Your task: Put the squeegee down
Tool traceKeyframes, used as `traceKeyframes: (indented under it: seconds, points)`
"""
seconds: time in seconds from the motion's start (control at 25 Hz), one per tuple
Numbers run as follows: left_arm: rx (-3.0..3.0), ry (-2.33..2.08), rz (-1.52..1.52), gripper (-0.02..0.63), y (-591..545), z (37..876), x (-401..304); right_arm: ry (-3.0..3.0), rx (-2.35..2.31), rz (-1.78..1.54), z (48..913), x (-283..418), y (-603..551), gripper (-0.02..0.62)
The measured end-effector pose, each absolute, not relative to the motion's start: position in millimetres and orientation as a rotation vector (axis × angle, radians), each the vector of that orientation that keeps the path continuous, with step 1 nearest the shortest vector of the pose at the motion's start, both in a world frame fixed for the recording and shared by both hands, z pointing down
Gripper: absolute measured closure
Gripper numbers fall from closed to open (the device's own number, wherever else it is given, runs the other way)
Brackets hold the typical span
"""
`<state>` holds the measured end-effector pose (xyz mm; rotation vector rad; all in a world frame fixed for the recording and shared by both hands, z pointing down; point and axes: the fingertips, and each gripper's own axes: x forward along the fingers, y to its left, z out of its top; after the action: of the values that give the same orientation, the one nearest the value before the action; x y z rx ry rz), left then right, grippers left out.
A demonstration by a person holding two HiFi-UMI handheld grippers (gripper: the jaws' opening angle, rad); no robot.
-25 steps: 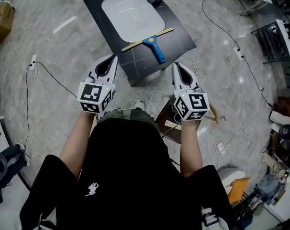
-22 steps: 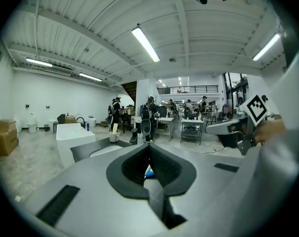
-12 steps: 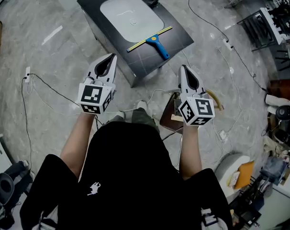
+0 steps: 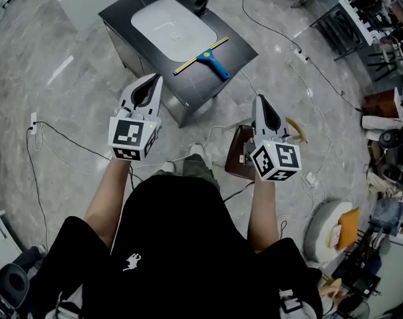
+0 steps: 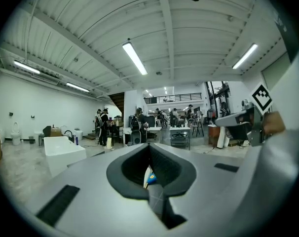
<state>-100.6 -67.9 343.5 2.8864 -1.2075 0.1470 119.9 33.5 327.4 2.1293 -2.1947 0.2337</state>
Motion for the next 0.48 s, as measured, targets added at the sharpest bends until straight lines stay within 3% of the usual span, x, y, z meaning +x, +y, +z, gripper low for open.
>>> traceKeyframes:
  seconds: [0.48]
  points:
    - [2.94, -1.145, 0.094, 0.603, -48.2, 324.0, -99.7, -2.185, 2.214, 0.193, 310.2, 112.8, 62.5, 0.594]
